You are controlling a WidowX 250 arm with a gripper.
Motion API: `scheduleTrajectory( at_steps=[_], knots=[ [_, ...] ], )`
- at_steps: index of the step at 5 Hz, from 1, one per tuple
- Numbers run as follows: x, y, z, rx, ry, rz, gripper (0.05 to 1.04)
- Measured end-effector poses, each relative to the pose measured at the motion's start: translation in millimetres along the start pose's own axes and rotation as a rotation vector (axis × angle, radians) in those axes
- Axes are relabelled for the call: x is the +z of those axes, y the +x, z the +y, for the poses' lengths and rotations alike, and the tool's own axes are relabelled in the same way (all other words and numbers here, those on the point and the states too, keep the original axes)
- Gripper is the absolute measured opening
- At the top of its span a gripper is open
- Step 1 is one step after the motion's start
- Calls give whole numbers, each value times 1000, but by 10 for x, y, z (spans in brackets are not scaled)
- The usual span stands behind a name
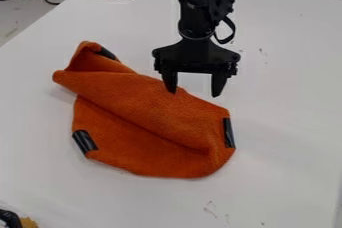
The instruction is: Unfold the cloth to the top right
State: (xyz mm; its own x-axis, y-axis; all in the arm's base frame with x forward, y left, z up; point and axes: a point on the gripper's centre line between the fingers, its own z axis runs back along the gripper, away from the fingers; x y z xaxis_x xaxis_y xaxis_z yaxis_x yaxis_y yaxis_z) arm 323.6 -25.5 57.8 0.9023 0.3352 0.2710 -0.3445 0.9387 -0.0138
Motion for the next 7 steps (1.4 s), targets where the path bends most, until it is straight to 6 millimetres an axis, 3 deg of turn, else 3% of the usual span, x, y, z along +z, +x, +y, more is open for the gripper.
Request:
scheduleTrajectory(
  at_steps=[1, 2, 3, 4, 6, 7],
  knots=[
    [-73, -60, 22, 3, 15, 28, 1001],
    [6, -155, 309, 73, 73, 43, 1001],
    [253, -175, 674, 156, 112, -3, 1001],
    [324, -127, 999, 212, 165, -11, 1001],
    [85, 31, 1934, 283, 244, 20, 1001],
    [-69, 72, 2083, 284, 236, 29, 1001]
  ],
)
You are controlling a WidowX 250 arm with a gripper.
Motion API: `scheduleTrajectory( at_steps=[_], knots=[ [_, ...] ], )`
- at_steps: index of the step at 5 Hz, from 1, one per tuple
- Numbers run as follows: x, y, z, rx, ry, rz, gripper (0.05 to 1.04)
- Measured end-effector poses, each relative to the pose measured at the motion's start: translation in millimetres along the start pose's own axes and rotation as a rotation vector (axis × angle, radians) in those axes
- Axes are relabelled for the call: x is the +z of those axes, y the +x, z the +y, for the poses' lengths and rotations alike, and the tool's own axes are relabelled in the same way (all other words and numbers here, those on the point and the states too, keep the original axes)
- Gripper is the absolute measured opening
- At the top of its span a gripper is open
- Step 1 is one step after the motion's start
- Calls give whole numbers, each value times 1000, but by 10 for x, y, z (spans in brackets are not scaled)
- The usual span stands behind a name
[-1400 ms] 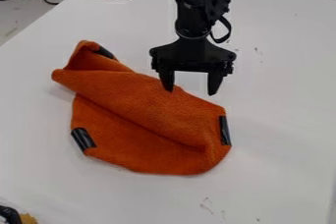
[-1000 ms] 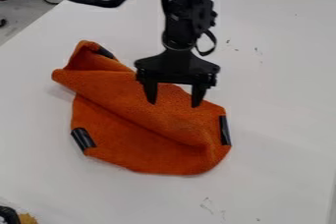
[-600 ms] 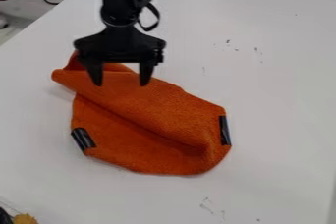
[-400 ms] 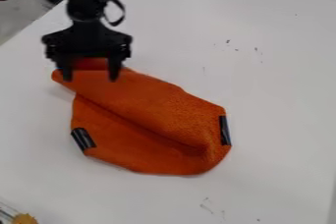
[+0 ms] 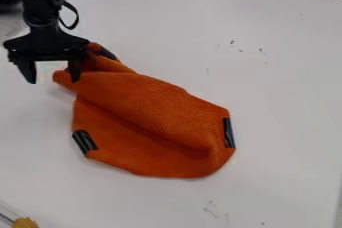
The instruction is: Unfold the cloth to the top right
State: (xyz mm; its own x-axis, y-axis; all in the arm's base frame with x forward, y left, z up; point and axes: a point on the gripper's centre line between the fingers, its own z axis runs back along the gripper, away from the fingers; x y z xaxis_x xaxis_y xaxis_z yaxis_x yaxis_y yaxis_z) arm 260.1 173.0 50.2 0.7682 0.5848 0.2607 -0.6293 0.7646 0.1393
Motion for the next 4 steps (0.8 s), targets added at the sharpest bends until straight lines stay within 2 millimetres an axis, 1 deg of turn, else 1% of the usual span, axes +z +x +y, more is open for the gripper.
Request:
scheduleTrajectory(
  at_steps=[1, 2, 3, 4],
  knots=[
    [-87, 48, -46, 18, -31, -20, 1001],
    [-124, 127, -177, 10, -45, -21, 1001],
    [-233, 72, -283, 21, -70, 10, 1001],
    [-341, 61, -342, 15, -90, 30, 1001]
  ],
)
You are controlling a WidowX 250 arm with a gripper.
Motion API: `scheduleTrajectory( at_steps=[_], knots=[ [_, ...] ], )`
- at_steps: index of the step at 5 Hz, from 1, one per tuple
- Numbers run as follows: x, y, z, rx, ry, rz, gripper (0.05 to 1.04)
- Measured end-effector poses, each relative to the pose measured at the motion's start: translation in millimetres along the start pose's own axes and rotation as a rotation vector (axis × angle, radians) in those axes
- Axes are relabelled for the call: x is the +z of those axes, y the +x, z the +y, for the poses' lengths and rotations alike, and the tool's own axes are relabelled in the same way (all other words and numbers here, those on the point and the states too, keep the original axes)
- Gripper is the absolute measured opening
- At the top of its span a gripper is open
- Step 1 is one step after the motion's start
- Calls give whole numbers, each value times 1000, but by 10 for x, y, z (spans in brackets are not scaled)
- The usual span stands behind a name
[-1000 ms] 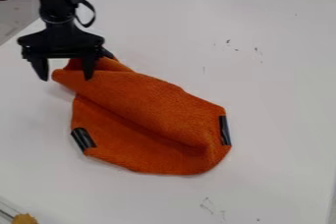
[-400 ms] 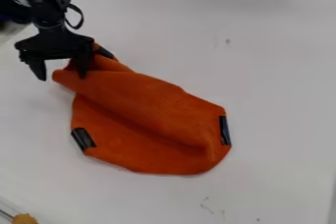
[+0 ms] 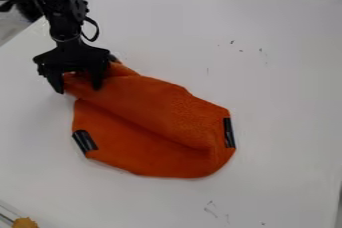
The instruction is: Unfold the cloth to the top right
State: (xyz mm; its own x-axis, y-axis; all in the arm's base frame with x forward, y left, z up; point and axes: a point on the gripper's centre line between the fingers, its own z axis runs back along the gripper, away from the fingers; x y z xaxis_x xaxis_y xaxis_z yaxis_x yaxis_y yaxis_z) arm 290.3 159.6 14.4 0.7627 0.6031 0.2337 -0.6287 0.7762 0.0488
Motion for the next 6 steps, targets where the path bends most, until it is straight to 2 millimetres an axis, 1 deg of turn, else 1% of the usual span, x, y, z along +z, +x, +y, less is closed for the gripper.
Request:
scheduleTrajectory(
  at_steps=[1, 2, 3, 4, 5, 6],
  knots=[
    [-56, 53, -37, -6, -27, 2, 964],
    [-46, 40, -75, -19, -13, 10, 694],
    [5, 9, -134, -39, 16, 16, 403],
    [126, 16, -146, -44, 36, 1, 187],
    [310, 31, -231, -52, 48, -38, 80],
    [560, 55, -416, -85, 58, -90, 65]
  ],
)
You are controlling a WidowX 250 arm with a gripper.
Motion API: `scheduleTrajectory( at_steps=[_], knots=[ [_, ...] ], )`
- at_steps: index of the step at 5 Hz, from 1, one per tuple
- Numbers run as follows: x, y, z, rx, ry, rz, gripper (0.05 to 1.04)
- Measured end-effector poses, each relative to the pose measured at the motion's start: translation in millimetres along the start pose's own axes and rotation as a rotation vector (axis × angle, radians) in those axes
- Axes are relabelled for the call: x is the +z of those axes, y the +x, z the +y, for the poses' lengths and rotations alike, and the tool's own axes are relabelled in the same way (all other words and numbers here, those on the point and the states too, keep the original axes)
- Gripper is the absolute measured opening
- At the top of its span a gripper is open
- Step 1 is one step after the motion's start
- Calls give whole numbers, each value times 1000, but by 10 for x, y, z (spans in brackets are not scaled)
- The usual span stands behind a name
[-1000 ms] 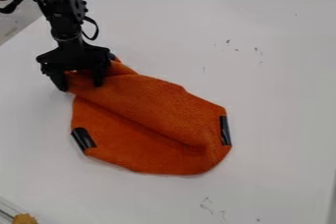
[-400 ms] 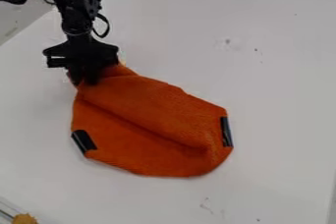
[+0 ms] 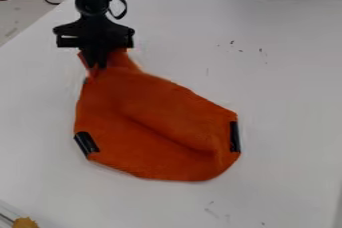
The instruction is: Unfold the cloth to the top right
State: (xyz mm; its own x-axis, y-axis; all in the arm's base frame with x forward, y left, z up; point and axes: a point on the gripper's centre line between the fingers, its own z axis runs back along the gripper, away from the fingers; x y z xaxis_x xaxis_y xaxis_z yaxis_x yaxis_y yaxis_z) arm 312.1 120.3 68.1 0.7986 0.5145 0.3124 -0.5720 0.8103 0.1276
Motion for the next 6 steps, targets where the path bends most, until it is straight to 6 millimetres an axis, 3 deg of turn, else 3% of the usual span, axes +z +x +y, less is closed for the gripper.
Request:
scheduleTrajectory(
  at_steps=[1, 2, 3, 4, 5, 6],
  knots=[
    [305, 129, -503, -87, -53, -64, 64],
    [391, 237, -1154, -200, -146, -64, 64],
    [273, 269, -1806, -320, -237, -17, 64],
    [83, 282, -2206, -370, -325, 28, 64],
    [-95, 246, -2387, -377, -368, 77, 63],
    [-137, 187, -2499, -409, -358, 111, 77]
  ],
)
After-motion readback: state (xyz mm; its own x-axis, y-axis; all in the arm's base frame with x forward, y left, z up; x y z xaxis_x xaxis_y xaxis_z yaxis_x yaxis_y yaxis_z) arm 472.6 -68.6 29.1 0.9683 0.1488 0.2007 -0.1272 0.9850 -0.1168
